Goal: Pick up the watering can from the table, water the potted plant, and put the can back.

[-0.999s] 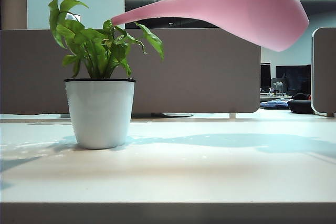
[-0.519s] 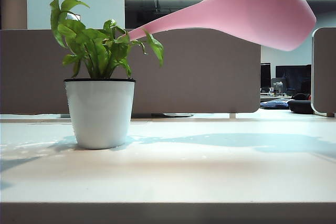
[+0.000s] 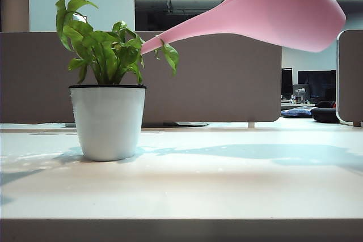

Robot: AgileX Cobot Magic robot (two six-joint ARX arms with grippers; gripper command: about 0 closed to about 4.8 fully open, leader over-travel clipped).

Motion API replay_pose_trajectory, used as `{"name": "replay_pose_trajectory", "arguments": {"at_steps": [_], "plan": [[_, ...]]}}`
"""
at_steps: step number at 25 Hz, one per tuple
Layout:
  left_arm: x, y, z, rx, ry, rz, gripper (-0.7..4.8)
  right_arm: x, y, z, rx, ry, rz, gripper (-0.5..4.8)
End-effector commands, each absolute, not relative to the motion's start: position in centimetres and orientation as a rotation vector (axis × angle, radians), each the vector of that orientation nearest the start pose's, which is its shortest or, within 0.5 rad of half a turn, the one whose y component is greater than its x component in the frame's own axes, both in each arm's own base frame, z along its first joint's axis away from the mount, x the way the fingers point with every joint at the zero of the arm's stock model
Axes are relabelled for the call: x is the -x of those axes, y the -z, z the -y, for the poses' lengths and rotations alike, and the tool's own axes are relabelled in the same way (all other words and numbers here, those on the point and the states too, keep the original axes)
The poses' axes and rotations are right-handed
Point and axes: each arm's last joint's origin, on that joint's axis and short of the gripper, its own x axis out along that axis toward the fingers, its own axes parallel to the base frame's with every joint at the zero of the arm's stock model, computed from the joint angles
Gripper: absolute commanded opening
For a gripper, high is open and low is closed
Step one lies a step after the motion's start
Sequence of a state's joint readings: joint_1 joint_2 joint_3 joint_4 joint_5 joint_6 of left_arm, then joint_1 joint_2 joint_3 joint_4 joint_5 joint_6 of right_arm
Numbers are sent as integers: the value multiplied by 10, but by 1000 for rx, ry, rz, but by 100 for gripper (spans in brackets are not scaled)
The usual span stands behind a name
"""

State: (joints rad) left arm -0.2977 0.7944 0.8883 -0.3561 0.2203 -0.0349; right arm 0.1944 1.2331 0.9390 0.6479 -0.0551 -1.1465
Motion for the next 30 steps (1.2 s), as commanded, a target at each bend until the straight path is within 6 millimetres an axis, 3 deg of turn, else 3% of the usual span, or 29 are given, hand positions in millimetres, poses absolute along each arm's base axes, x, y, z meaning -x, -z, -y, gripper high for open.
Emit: {"name": "replay_pose_trajectory", "arguments": {"at_steps": [1, 10, 30], "plan": [[-156, -353, 55, 24, 517, -253, -4, -260, -389, -59, 1094, 24, 553, 133], [-155, -351, 55, 23, 516, -281, -4, -256, -407, -70, 1116, 31, 619, 133], [-156, -351, 55, 23, 516, -274, -4, -256, -407, -70, 1166, 44, 616, 120]]}}
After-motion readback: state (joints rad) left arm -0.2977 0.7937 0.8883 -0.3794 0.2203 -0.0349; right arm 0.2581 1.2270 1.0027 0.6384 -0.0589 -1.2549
